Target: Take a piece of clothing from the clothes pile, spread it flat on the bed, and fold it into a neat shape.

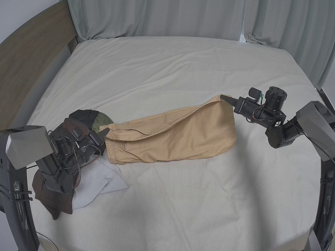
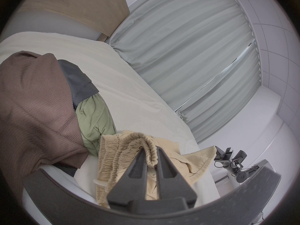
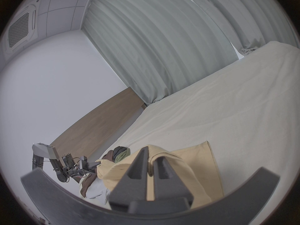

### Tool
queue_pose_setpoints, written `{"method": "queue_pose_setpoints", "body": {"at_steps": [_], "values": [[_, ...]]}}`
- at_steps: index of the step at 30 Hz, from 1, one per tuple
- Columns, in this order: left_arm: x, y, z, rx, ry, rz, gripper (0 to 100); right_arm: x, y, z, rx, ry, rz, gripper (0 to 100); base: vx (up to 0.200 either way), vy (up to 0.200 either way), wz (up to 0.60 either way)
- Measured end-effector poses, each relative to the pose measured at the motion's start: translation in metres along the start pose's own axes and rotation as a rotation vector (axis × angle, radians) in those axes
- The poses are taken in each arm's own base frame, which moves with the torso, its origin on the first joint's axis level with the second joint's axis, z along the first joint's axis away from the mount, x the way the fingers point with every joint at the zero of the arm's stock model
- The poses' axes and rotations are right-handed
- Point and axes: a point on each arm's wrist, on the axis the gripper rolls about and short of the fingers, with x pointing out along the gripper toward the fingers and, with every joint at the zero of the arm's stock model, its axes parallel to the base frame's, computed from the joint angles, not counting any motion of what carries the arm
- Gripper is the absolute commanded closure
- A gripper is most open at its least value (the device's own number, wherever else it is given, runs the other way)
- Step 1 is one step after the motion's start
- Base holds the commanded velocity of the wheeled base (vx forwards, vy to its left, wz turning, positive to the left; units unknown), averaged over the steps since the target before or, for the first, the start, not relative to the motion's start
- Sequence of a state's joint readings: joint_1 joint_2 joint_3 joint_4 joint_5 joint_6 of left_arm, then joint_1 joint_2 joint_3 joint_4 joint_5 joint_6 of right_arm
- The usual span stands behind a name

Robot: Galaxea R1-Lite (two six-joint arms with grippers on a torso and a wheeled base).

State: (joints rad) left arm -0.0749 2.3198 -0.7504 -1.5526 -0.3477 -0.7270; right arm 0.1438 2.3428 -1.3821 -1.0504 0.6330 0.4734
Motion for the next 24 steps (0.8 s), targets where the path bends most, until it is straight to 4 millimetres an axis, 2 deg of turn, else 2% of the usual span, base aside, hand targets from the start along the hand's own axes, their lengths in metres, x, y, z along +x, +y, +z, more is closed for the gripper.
{"method": "queue_pose_setpoints", "body": {"at_steps": [24], "values": [[0.013, 0.021, -0.002, -0.015, -0.015, 0.013, 100, 0.023, -0.019, -0.007, 0.016, 0.002, -0.016, 100, 0.0, 0.0, 0.0]]}}
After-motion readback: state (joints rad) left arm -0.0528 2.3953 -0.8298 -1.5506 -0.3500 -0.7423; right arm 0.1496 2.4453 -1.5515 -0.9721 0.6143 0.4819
